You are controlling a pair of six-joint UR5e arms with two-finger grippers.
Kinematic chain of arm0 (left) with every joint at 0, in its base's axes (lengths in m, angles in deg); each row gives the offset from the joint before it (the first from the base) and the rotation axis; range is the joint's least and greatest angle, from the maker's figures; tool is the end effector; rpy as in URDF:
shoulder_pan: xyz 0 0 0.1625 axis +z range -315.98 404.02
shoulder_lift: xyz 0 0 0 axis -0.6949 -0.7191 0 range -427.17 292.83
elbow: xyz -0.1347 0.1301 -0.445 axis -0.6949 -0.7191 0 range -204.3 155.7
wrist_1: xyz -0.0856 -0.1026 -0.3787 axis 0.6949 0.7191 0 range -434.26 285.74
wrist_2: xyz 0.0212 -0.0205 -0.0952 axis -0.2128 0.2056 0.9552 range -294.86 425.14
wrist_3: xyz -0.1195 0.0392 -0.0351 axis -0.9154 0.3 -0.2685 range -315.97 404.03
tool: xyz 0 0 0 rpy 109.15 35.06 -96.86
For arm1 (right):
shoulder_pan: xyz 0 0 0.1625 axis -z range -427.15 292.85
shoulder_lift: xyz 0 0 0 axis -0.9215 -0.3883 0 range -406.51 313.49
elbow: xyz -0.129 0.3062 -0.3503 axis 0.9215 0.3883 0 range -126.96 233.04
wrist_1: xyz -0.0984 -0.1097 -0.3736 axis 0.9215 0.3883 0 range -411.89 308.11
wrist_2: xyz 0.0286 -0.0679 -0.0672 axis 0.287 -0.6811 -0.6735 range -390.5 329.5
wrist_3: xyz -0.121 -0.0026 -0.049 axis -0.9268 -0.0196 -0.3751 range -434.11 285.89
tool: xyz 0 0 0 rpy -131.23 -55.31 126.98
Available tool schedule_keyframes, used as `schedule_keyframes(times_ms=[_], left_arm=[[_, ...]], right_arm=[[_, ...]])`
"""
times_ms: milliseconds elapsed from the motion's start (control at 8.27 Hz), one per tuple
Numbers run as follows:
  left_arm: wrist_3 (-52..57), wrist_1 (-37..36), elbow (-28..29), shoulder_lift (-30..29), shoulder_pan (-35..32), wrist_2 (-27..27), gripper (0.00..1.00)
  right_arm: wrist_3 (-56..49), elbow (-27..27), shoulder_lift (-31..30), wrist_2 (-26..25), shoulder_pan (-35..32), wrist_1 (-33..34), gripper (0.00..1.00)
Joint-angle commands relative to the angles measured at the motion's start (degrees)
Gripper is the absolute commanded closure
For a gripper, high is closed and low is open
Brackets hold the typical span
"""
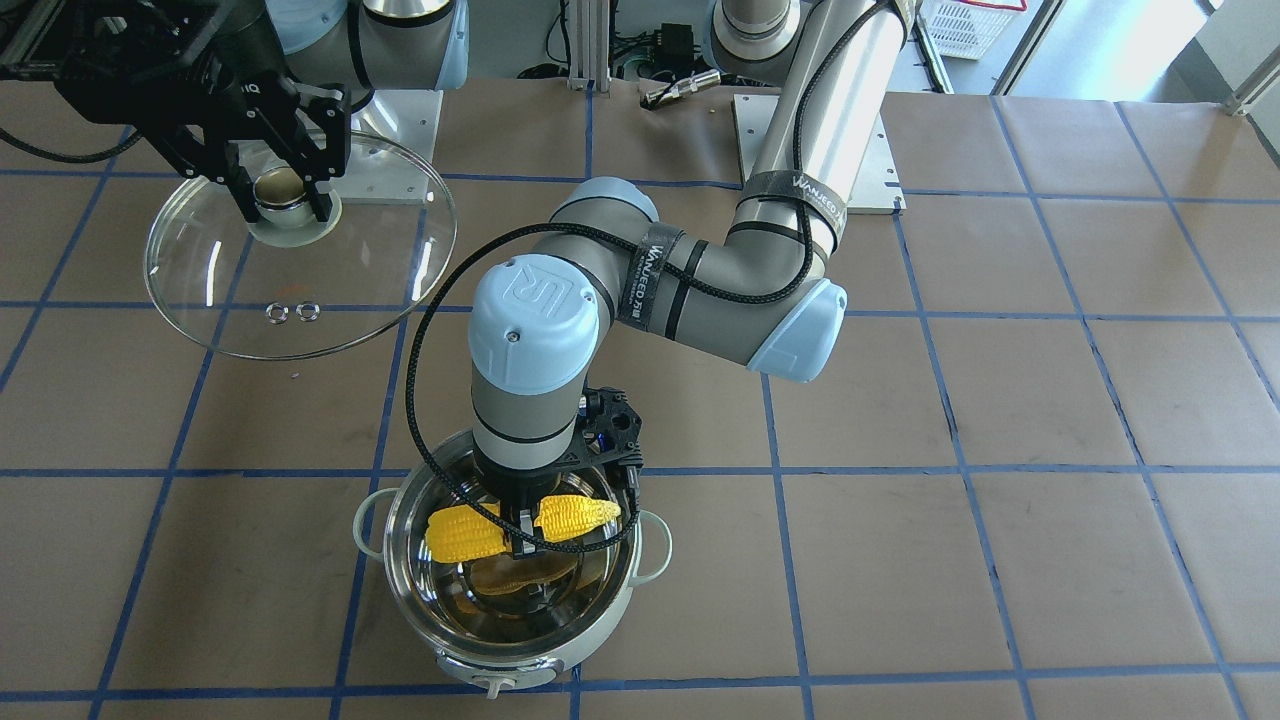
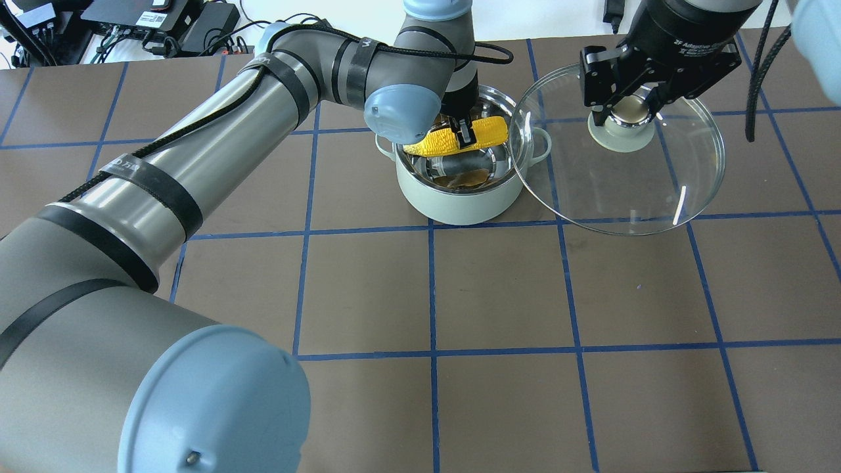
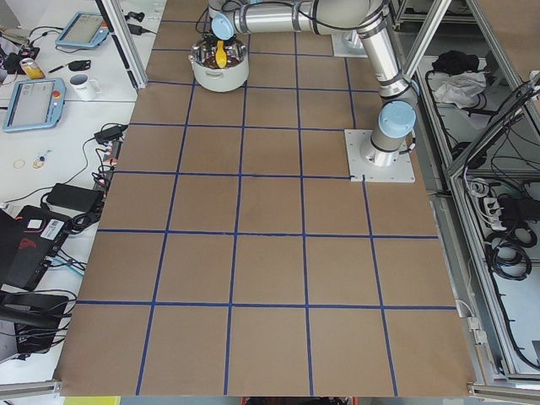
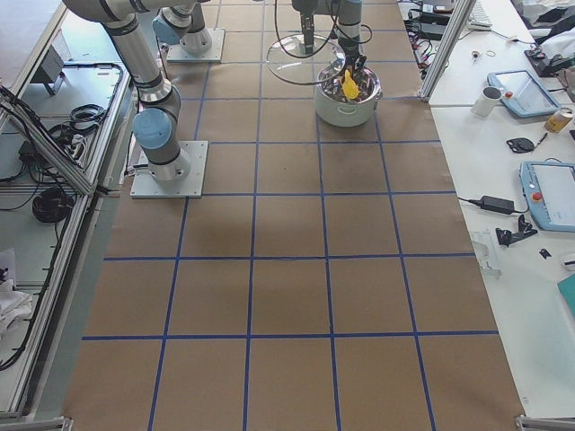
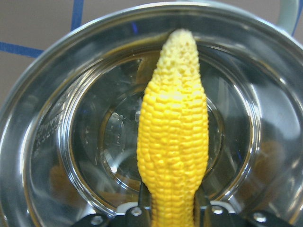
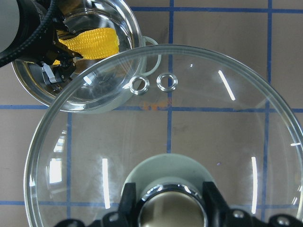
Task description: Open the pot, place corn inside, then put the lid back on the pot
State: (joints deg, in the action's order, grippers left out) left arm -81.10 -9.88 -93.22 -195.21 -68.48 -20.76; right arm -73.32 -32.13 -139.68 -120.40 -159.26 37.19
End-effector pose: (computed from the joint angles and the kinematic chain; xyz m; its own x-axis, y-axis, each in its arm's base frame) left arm -0.4295 -0.6642 0.3186 0.2185 -0.9723 0.0826 -0.9680 -0.2052 0.1445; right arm 0.1504 -0.4584 0.5800 -0.9997 -0.0234 -0.0033 -0.0228 0.9921 -0.1231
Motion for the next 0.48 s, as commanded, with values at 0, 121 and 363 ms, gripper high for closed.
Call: schedule_keyframes(times_ms=[0, 121, 363], left_arm=[[0.0, -0.1, 0.0, -0.4, 0.0, -0.1, 0.71], [-0.1, -0.2, 0.0, -0.4, 0.0, -0.2, 0.64], [-0.2, -0.2, 0.0, -0.4, 0.0, -0.1, 0.49]], right_arm=[[0.0, 0.1, 0.0, 0.3, 0.0, 0.0, 0.81], [0.0, 0.1, 0.0, -0.2, 0.0, 0.0, 0.81], [0.1, 0.1, 0.0, -0.1, 0.0, 0.0, 0.82]])
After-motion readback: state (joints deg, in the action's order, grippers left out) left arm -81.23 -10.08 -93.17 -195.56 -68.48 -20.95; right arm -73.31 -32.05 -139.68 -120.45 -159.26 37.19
